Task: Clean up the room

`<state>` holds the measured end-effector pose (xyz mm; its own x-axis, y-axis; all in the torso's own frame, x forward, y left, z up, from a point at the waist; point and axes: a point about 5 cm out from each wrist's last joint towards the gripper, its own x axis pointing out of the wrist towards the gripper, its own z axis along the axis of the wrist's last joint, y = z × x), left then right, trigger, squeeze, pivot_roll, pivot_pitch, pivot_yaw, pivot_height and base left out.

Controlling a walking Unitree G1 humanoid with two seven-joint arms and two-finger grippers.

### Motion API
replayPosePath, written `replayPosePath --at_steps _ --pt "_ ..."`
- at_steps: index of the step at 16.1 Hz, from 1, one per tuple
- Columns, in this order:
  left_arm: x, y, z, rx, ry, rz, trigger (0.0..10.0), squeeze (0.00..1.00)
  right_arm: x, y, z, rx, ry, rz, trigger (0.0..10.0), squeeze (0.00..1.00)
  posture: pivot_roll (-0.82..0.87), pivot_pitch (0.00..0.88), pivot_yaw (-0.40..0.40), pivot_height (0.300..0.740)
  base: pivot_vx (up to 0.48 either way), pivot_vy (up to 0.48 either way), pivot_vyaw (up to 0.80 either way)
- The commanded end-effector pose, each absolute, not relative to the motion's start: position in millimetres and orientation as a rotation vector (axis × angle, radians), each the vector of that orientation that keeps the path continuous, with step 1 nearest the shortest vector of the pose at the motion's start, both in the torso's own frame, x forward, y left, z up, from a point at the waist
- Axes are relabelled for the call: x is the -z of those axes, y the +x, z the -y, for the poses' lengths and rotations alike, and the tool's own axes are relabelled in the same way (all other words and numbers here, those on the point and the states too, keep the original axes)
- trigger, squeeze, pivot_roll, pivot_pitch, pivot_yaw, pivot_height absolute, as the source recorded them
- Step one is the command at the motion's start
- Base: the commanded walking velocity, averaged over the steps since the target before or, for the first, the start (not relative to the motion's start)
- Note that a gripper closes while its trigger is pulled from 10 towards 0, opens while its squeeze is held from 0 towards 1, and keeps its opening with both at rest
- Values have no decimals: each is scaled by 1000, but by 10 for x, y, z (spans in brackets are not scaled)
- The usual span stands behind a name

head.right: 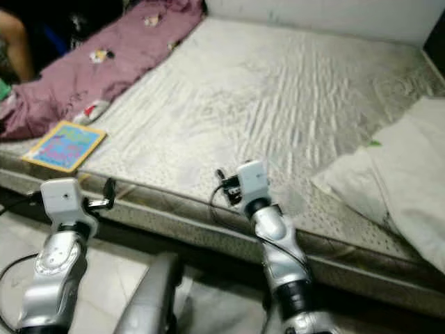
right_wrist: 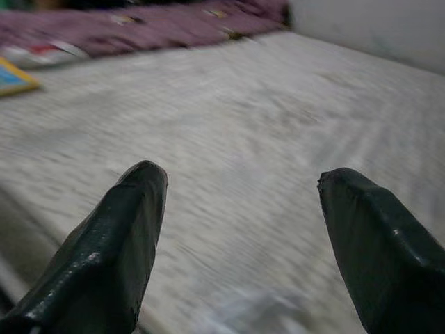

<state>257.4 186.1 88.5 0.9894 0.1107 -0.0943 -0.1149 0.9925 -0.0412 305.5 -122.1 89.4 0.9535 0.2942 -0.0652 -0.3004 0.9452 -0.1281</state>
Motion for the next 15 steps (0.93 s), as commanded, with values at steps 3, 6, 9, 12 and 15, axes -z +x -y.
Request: replayPosePath --at_steps 3,6,9,12,15 --pt "-870 2579 -1847 -102 -37 -110 10000 0 -878 3072 1234 -282 -118 -56 10000 0 119 0 -17 531 0 0 0" --pt "-869 2567 -1855 -112 -35 -111 10000 0 -839 3080 1204 -293 -113 -73 10000 0 119 0 -18 531 0 0 0" --pt "-876 2505 -1863 -123 -43 -120 10000 0 -660 2998 1105 -355 -138 -178 10000 0 125 15 -12 531 0 0 0" --pt "-895 2411 -1831 -106 -34 -130 10000 0 -576 2972 1037 -391 -121 -244 10000 0 147 60 -11 531 0 0 0" --pt "-937 2237 -1878 -126 -25 -143 10000 0 -569 3008 968 -403 -122 -259 10000 0 192 105 -16 531 0 0 0"
